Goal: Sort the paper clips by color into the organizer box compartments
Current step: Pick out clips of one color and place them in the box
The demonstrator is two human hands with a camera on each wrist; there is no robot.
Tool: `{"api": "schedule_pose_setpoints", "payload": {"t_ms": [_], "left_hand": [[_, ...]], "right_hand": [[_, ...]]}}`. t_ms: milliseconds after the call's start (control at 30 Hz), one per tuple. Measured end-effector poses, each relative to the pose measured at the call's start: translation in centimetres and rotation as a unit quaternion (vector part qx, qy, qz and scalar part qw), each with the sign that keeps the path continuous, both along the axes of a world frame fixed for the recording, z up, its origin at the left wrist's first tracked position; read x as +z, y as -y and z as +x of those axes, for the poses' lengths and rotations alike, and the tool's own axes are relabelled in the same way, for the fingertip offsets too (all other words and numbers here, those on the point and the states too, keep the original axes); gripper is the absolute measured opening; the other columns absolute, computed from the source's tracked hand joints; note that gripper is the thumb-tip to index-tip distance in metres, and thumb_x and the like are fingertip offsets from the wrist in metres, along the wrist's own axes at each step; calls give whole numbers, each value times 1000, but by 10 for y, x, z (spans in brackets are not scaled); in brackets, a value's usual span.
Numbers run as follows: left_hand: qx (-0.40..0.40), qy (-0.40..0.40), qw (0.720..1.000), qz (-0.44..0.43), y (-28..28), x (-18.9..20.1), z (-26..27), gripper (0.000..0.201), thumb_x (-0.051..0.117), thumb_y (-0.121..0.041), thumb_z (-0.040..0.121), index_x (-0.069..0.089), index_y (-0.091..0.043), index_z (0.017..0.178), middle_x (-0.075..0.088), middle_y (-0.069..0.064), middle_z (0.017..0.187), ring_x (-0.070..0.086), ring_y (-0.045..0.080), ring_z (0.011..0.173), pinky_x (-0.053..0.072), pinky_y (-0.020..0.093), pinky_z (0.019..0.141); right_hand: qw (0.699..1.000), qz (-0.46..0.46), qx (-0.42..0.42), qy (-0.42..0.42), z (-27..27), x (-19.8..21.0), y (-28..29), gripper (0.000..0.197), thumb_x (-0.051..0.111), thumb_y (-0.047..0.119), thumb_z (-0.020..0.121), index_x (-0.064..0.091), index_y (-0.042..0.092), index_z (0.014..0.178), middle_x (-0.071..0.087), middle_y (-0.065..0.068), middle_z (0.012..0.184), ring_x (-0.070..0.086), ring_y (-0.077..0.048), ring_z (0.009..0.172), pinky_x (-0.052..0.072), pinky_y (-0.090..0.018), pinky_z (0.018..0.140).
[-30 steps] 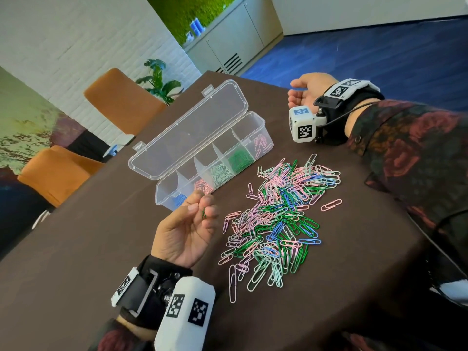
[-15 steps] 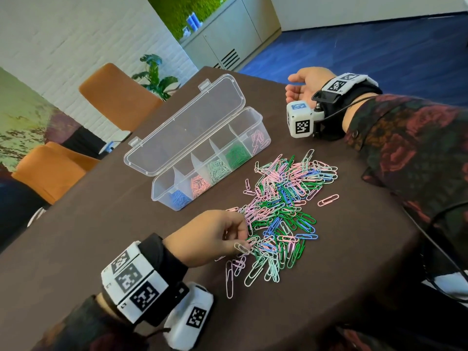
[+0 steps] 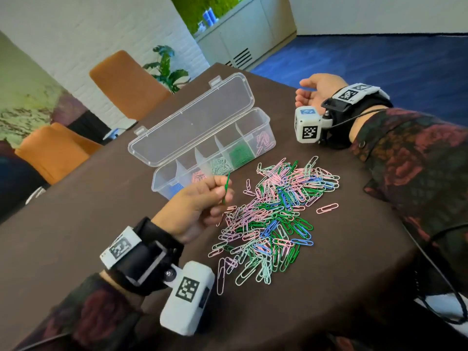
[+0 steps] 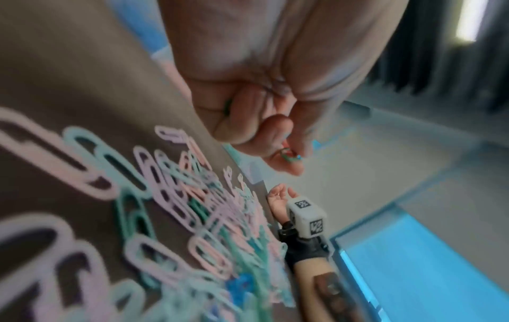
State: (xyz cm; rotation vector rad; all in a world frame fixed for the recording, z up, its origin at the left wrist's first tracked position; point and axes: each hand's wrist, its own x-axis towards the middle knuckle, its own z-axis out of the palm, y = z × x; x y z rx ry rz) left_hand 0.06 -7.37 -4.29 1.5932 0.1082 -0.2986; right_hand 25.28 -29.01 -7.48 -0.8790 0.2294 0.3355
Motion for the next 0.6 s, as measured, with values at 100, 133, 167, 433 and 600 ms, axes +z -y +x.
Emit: {"api": "schedule_pose_setpoints", "payload": {"t_ms": [100,133,167,433,600], "left_hand": [[-10,-36,980,-197,5,-1,2,41,79,-17,67,53,-11,98,52,0,73,45,10,56,33,16,44],[-23,-42,970,-240,8,-2,3,36,76,-18,71,54,-10,99,52,1,74,47,11,59,35,18,45],[-37,-45,963,-264,11,-3,3,30,73,-21,75,57,-10,98,52,1,74,48,13,60,38,19,46],[-95,-7,975,-203,28,-13,7,20,78,-19,73,61,-15,82,55,-1,66,48,7,49,33,13,38],[-102,71,990,61,21,-10,8,14,53,-15,91,66,-20,90,47,-5,62,32,4,46,24,13,42]], "right_hand": [[1000,-3,5,3,-1,0,0,10,49,11,92,56,5,93,54,-5,76,52,-15,59,49,-26,56],[1000,-5,6,4,-1,1,0,9,49,11,92,56,5,93,54,-5,76,52,-15,58,49,-26,56],[1000,-7,5,6,-2,1,0,9,48,10,92,56,6,93,54,-5,76,52,-16,58,49,-26,56],[1000,-7,1,4,-1,1,2,5,50,7,88,54,5,86,54,-7,77,53,-17,58,49,-26,56],[1000,-5,-5,8,-2,1,1,6,49,7,88,54,6,86,55,-8,77,52,-17,58,49,-25,54]]}}
